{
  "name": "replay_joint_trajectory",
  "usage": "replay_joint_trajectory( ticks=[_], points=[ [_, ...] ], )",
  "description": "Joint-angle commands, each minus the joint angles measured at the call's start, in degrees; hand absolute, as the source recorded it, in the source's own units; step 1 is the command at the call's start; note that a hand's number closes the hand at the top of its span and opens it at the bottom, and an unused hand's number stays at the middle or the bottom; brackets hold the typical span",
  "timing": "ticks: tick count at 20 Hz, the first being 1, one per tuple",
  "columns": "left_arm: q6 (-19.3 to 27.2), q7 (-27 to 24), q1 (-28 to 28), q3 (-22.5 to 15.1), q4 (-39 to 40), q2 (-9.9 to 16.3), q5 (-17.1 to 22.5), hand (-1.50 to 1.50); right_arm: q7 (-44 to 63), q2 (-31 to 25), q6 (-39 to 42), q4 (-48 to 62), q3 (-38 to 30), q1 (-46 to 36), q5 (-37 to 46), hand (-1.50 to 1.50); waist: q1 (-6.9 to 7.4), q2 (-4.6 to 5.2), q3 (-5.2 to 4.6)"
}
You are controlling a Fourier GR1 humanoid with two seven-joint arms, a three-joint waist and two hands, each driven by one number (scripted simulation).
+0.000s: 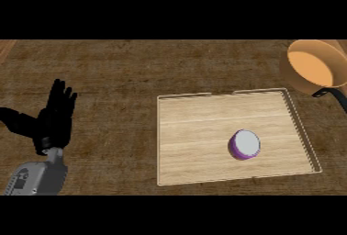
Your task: Pick the can from the tray and place it in the pot
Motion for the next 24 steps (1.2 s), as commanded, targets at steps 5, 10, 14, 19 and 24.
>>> replay_joint_trajectory(
  ticks=[5, 10, 14, 19, 24],
  points=[
    [-5.7, 2.6, -1.4, -7.8, -4.5, 3.8, -5.0, 0.0, 13.1, 14.1, 2.6, 4.6, 10.8, 3.7, -9.7, -1.5, 2.53, -1.55, 0.29],
    [-5.4, 6.2, 1.1, -11.0, -6.7, 2.9, -5.5, 0.0, 13.5, 4.5, -13.7, 2.9, 12.1, 10.0, 17.5, -1.5, -0.51, -2.65, 0.13],
    [-5.0, 9.3, 3.0, -10.8, -11.4, 3.8, -5.1, 0.0, 13.1, 4.2, -16.8, -14.4, 19.7, 22.3, 26.2, -1.5, -0.89, -2.64, 0.11],
    [-2.7, 9.9, 1.0, -11.4, -12.1, 3.1, -7.8, 0.0, 31.4, -8.7, -6.9, -26.7, 16.3, 26.3, 31.9, -1.5, -1.53, -2.52, -0.06],
    [-5.9, 10.4, 2.4, -10.2, -12.2, 4.6, -5.7, 0.0, 47.1, -17.4, 5.7, -38.8, 13.8, 26.9, 31.4, -1.5, -0.61, -2.22, -0.09]
  ],
)
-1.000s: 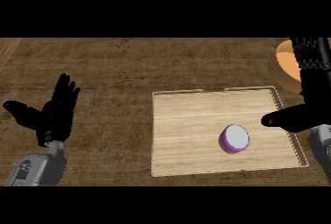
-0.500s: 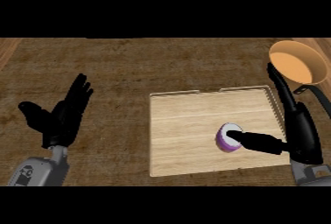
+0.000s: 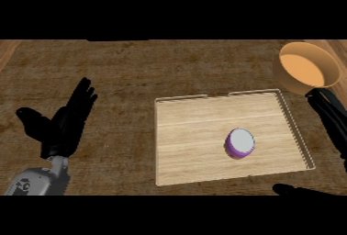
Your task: Pick the can from the tray and place it in the pot
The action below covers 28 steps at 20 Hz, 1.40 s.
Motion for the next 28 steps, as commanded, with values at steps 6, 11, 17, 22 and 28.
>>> replay_joint_trajectory(
  ticks=[6, 11, 17, 22, 28],
  points=[
    [0.3, 2.6, -1.7, -0.7, -2.0, -1.0, -0.6, 0.0, 32.3, -9.1, 21.0, -13.8, -0.7, -8.4, -8.1, -1.5, 2.14, 0.62, -0.05],
    [-1.8, 1.0, -0.3, -0.9, -0.9, -1.1, -0.8, 0.0, 46.8, -4.4, 26.0, -10.9, 3.5, -18.0, -14.0, -1.5, 2.8, 0.77, -0.01],
    [0.0, 2.3, -1.5, -2.2, -2.4, -2.8, -3.4, 0.0, 51.6, -1.5, 25.4, -6.7, 6.0, -22.4, -15.4, -1.5, 2.33, 0.65, 0.11],
    [-1.9, 1.3, 0.3, -0.4, -0.9, -2.5, -1.7, 0.0, 53.0, -1.2, 27.8, -1.4, 7.4, -24.8, -18.8, -1.5, 2.52, 0.7, 0.06],
    [-1.5, 3.7, 1.1, -0.3, -5.4, -1.9, -2.4, 0.0, 51.7, 1.6, 25.4, 1.7, 15.8, -20.6, -8.8, -1.5, 2.37, 0.53, 0.17]
  ],
)
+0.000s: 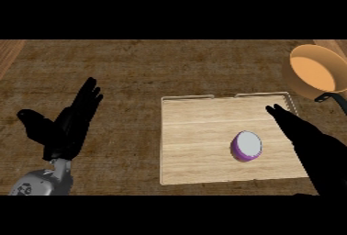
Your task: Pick the can from the tray and place it in the pot
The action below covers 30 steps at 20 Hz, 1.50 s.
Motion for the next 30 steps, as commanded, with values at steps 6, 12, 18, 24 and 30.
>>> replay_joint_trajectory(
  ticks=[6, 12, 18, 24, 30],
  points=[
    [-0.5, 0.6, 0.9, 1.3, -1.4, -0.2, -1.0, 0.0, 14.2, 7.3, 2.1, 0.7, 2.5, -3.8, 5.3, -1.5, -0.21, -0.05, 0.04],
    [-0.6, -1.9, 3.7, 0.9, -1.3, -1.7, -2.1, 0.0, 14.8, 12.4, 2.9, 4.0, 2.2, -6.6, 6.9, -1.5, -0.04, -0.02, 0.01],
    [-0.8, 0.5, -1.3, 2.4, 1.8, -1.5, -2.1, 0.0, 13.6, 15.6, 2.2, 10.4, 6.5, -4.1, 13.2, -1.5, -0.54, 0.13, 0.0],
    [-2.3, -1.3, 0.4, 3.3, 2.1, -1.5, -1.7, 0.0, 11.3, 17.8, 2.5, 17.3, 5.4, -3.3, 16.4, -1.5, -0.26, 0.13, 0.02],
    [0.9, 4.5, 2.8, -0.5, -6.3, -3.1, -4.7, 0.0, 8.9, 20.5, 5.1, 20.8, 5.2, -3.0, 18.1, -1.5, -0.02, -0.09, 0.11]
  ],
)
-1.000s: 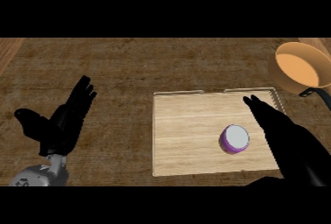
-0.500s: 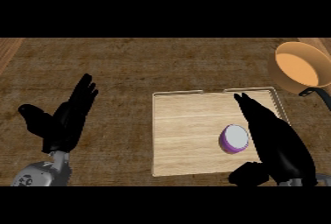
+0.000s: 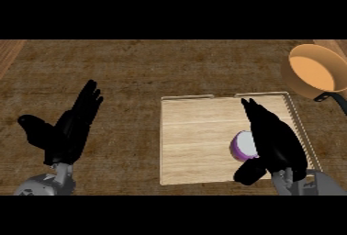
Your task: Pick the can from the tray and place it in the pot
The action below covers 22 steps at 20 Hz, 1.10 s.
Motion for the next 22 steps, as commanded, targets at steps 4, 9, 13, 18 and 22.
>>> replay_joint_trajectory(
  ticks=[4, 9, 13, 18, 22],
  points=[
    [-2.4, -2.0, 1.1, 2.6, 1.8, 0.6, 1.4, 0.0, 10.0, 3.1, 4.4, 5.0, 1.2, 0.2, 2.4, -1.5, -0.16, 0.05, -0.03],
    [-3.0, -1.7, 0.2, 2.9, 2.3, 0.8, 0.7, 0.0, 9.9, 4.8, 7.9, 8.8, 0.3, -1.6, 1.2, -1.5, -0.14, 0.1, -0.02],
    [-0.4, -0.2, -0.2, 0.4, 0.9, -2.2, -1.5, 0.0, 7.0, 5.8, 7.4, 11.8, -0.7, -0.6, 2.8, -1.5, -0.17, 0.06, 0.02],
    [-1.4, 1.1, -4.2, 2.9, 4.9, -3.1, -2.1, 0.0, 2.8, 10.0, 6.9, 7.2, -0.6, 2.9, 6.0, 1.5, -0.47, 0.06, 0.05],
    [-5.4, 3.4, -1.1, 4.8, -0.7, -1.0, 0.2, 0.0, -5.1, 8.1, 6.6, 7.3, -2.7, 5.1, 10.7, 1.5, -0.36, -0.01, 0.06]
  ],
)
